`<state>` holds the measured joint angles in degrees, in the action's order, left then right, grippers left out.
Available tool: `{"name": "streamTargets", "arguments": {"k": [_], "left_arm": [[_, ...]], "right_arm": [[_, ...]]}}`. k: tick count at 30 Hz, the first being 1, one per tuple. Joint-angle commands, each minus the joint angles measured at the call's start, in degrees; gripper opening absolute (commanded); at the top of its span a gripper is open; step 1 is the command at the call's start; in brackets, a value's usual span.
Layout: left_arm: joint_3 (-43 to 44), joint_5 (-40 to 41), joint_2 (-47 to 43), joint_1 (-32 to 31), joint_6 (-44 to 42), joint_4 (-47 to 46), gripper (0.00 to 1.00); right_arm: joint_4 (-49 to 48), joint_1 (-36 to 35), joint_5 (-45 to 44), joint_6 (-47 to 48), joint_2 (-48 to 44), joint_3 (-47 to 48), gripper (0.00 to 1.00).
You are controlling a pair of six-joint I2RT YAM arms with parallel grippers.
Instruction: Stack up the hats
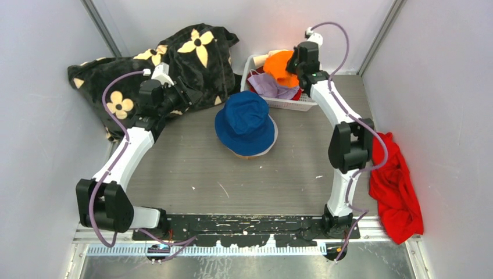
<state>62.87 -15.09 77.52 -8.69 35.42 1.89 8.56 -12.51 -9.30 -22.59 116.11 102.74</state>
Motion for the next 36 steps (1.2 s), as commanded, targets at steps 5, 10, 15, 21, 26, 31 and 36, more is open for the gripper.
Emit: {"name": "streamTargets", "arguments": {"k": [5, 10, 15, 21, 26, 31, 36], "left_arm": [[1.38, -1.88, -6.22, -1.30, 1.86, -5.54, 0.51], [1.29, -2.09, -7.29, -1.36, 1.84, -5.66, 0.51], [0.85, -3.46, -7.21, -1.37, 2.57, -7.62, 0.51], [2.69, -6.44, -5.96, -1.65, 2.90, -10.30, 0.51], [3.50, -8.03, -5.20, -1.92, 3.64, -12.96, 0.52], [4.06, -11.21, -0.98, -2.03, 7.88, -20.03, 0.53], [7.30, -13.82, 2.57, -2.29, 11.06, -26.46, 0.55]], "right_arm": [[-6.91, 0.28, 7.79, 2.75, -10.75, 4.91, 0.01], [-10.92, 0.23, 15.46, 0.58, -12.59, 5.25, 0.01], [-15.86, 0.24, 24.35, -4.59, -13.79, 4.43, 0.01], [-24.09, 0.14, 33.43, -12.21, -14.29, 1.95, 0.01], [-33.42, -0.41, 40.21, -20.01, -13.35, -1.06, 0.01], [-39.26, -2.11, 44.03, -23.27, -12.73, -3.32, 0.01], [-39.02, -3.75, 46.65, -22.35, -13.11, -4.45, 0.01]]}}
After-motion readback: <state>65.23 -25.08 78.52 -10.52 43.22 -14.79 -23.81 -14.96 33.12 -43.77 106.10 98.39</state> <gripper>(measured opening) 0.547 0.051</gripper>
